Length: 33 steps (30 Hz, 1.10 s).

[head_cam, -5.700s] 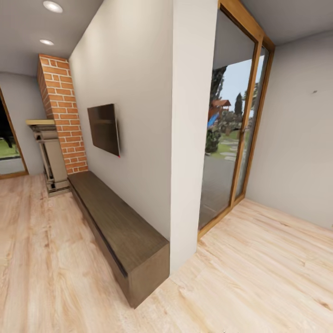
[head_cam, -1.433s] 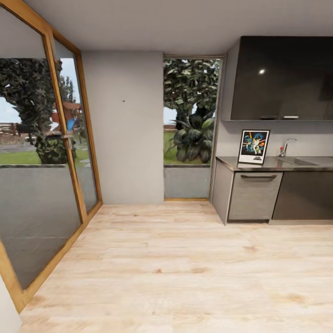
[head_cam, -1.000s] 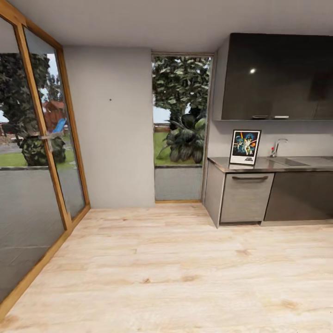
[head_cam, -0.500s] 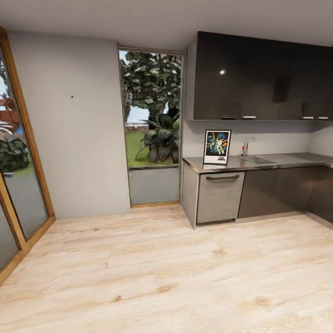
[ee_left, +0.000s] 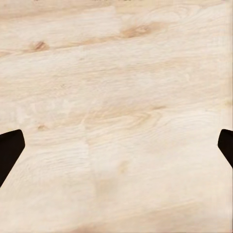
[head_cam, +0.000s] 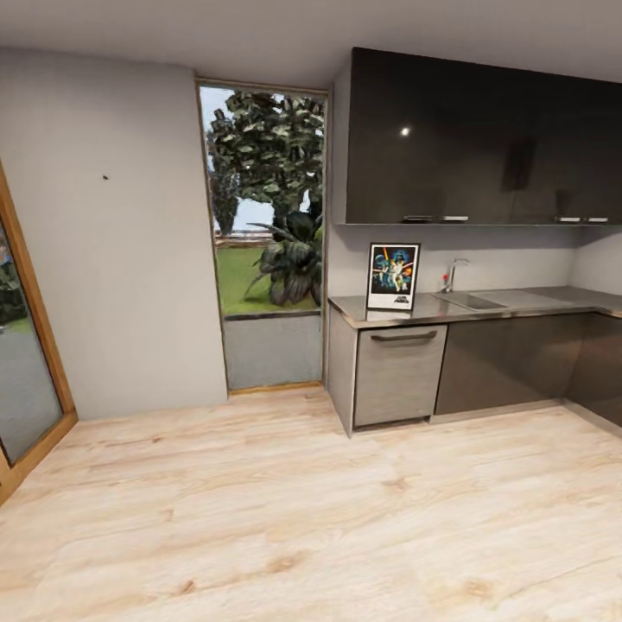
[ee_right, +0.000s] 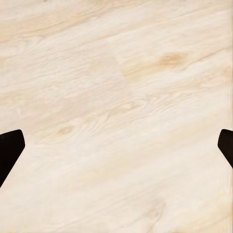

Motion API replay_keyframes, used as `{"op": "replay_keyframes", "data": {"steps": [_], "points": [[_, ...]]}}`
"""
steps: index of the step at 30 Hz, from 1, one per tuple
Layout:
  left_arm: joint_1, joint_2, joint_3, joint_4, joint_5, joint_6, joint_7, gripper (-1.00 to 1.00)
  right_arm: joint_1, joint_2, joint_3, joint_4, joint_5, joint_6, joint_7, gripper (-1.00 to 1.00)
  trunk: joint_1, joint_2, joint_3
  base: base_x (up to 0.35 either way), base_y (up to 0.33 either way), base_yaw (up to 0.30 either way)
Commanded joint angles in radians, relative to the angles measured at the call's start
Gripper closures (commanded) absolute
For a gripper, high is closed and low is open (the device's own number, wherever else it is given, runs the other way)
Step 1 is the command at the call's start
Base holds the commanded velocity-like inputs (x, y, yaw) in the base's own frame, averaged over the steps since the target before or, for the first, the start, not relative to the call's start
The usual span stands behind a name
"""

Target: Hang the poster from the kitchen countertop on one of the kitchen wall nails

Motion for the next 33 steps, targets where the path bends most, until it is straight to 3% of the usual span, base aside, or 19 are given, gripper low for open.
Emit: {"op": "replay_keyframes", "data": {"steps": [1, 33], "points": [[0.0, 0.0, 0.0, -0.001, -0.001, -0.001, 0.0, -1.0, -0.001, 0.0, -0.001, 0.001, 0.0, -0.004, 0.0, -1.0, 0.0, 0.0, -0.001, 0.262, -0.238, 0.0], [0.0, 0.0, 0.001, -0.001, -0.002, -0.001, 0.0, -1.0, -0.001, 0.0, 0.001, 0.0, 0.0, -0.004, 0.0, -1.0, 0.0, 0.0, -0.001, 0.255, -0.246, 0.0]]}}
